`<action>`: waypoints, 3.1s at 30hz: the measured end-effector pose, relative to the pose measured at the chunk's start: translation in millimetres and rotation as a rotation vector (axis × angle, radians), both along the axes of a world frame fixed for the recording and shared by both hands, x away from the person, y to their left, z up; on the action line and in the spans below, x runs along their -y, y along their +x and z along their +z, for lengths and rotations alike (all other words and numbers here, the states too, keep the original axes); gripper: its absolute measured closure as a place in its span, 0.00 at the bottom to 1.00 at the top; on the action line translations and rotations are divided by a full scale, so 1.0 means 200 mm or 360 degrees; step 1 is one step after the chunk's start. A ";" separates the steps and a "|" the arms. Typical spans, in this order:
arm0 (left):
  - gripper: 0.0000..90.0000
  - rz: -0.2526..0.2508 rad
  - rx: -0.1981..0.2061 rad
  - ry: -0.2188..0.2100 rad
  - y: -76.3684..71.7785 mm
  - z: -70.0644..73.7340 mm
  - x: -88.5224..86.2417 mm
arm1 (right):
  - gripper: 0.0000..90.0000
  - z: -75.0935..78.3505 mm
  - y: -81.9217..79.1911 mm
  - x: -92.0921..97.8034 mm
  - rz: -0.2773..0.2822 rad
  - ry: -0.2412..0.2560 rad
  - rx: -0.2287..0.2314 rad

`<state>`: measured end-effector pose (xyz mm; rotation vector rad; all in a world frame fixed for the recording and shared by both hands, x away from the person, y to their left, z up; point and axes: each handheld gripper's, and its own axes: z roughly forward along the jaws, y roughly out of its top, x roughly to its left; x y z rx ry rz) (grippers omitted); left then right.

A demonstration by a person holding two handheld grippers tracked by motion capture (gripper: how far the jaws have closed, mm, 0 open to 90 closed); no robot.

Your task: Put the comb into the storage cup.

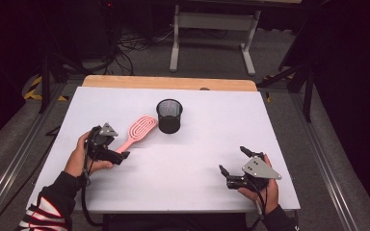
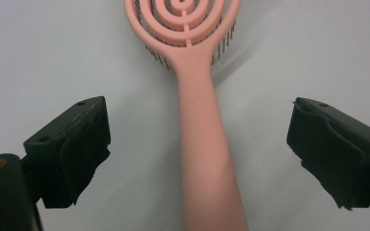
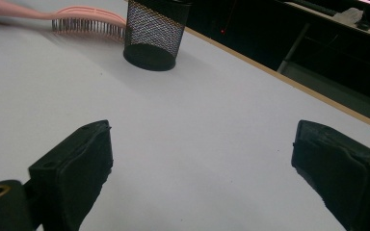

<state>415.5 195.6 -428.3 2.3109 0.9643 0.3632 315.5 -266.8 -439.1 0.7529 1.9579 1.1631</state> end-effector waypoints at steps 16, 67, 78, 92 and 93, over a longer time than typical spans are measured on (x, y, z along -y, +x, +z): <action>0.41 0.0049 -0.0272 0.0135 0.22 -0.06 0.11 | 0.09 -0.01 0.00 0.00 -0.0003 -0.0013 -0.0011; 0.78 0.0173 0.0202 -0.0088 0.09 -0.01 0.00 | 0.09 -0.01 0.02 0.00 -0.0035 0.0025 -0.0020; 0.78 0.0124 0.0386 -0.0107 0.00 0.01 0.02 | 0.07 -0.01 0.04 0.02 -0.0056 0.0125 -0.0025; 0.78 0.0121 0.0560 -0.0233 -0.10 0.04 0.02 | 0.05 0.06 0.10 -0.12 -0.0008 0.0206 -0.0024; 0.78 0.0126 0.0566 -0.0251 -0.10 0.04 0.02 | 0.06 0.06 0.11 -0.13 0.0008 0.0210 -0.0034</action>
